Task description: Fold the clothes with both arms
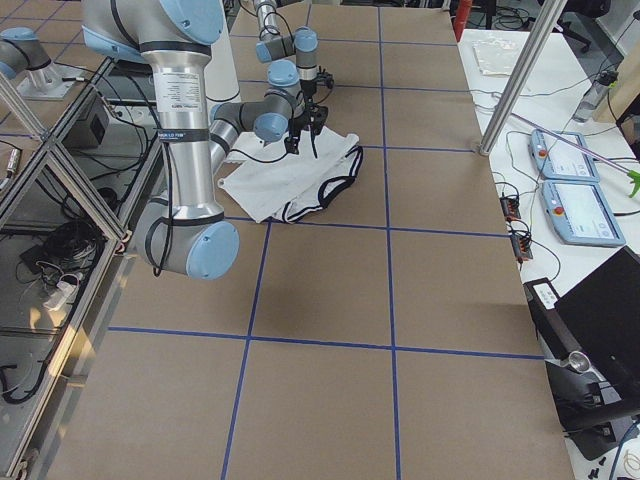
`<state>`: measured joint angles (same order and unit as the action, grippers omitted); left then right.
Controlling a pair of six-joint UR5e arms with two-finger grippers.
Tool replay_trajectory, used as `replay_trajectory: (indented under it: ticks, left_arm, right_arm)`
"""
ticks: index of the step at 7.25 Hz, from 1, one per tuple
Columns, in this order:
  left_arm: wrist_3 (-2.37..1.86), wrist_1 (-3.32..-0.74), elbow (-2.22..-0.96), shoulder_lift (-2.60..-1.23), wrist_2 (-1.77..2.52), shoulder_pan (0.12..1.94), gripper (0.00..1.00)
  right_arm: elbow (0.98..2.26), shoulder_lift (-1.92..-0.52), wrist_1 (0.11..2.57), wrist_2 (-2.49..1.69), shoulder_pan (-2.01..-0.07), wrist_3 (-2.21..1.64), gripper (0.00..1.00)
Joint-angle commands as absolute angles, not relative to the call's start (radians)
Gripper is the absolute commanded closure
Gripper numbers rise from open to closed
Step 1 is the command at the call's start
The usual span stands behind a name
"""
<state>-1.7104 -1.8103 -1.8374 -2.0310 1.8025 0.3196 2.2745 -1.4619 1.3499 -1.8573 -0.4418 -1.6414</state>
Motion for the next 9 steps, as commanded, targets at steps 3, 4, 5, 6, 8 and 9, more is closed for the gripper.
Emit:
replay_trajectory:
  ticks: [3, 4, 5, 6, 8, 9]
  left_arm:
    - [-1.639, -1.762, -1.82, -2.019, 1.798, 0.458, 1.0]
    - [-1.599, -1.773, -1.777, -2.035, 1.745, 0.483, 1.0]
    - [-1.551, -1.796, -1.71, -2.081, 1.694, 0.521, 1.0]
    - [-1.531, -1.839, -1.606, -2.139, 1.694, 0.573, 1.0]
    - [-1.435, -1.986, -1.362, -2.261, 1.689, 0.678, 1.0]
    - [-1.405, -2.094, -1.207, -2.325, 1.659, 0.707, 1.0]
  right_arm:
    - [2.258, -1.46, 1.348, -1.819, -0.445, -1.643, 0.0]
    - [2.246, -1.453, 1.348, -1.795, -0.443, -1.641, 0.0]
    - [2.226, -1.424, 1.348, -1.79, -0.446, -1.643, 0.0]
    - [2.224, -1.42, 1.348, -1.786, -0.448, -1.643, 0.0]
    - [2.22, -1.419, 1.348, -1.786, -0.453, -1.643, 0.0]
    - [2.218, -1.419, 1.348, -1.786, -0.453, -1.643, 0.0]
